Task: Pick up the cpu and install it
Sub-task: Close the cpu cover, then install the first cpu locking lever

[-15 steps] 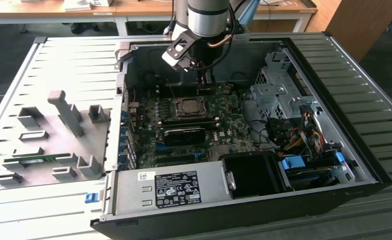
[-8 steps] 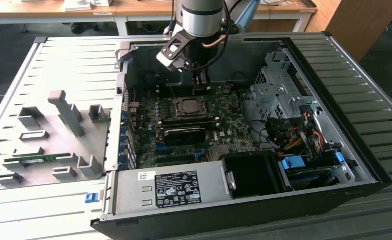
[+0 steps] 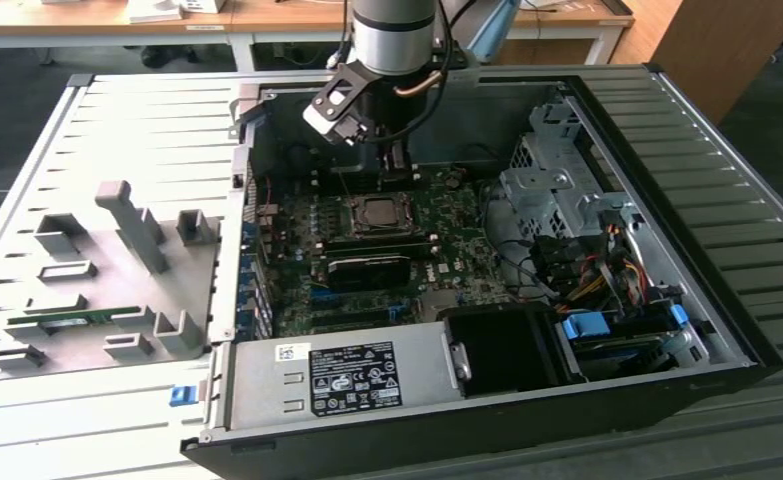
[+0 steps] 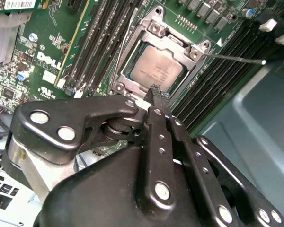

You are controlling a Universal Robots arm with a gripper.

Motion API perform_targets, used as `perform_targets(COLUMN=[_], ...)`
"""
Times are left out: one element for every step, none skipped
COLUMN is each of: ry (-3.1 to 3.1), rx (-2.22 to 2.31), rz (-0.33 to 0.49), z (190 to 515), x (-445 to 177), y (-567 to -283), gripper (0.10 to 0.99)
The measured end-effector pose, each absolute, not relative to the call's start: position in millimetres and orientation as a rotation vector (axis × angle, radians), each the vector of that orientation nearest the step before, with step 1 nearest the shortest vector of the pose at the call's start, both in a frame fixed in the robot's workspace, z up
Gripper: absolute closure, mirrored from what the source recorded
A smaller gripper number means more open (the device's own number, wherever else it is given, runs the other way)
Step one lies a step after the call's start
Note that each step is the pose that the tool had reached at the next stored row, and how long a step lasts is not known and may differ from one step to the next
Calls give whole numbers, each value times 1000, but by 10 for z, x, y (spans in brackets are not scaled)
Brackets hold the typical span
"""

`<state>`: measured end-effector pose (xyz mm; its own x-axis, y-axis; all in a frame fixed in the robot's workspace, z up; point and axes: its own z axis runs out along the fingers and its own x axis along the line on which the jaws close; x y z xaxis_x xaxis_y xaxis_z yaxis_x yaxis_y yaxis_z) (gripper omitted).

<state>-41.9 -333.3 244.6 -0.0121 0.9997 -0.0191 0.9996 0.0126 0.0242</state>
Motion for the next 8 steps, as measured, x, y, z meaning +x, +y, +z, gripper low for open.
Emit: perform_targets(ry=[2213, 2213, 2213, 2213, 2213, 2213, 2213, 2213], rx=[2186, 2186, 2186, 2186, 2186, 2186, 2186, 2186], rz=[6, 6, 6, 6, 6, 6, 6, 6], z=[2445, 2444, 2443, 2442, 2442, 2441, 2440, 2440], x=[-429, -435, -442, -449, -463, -477, -489, -498], y=[-3333, -3333, -3333, -3333, -3333, -3333, -3333, -3333], gripper=[980, 980, 980, 980, 980, 980, 980, 980])
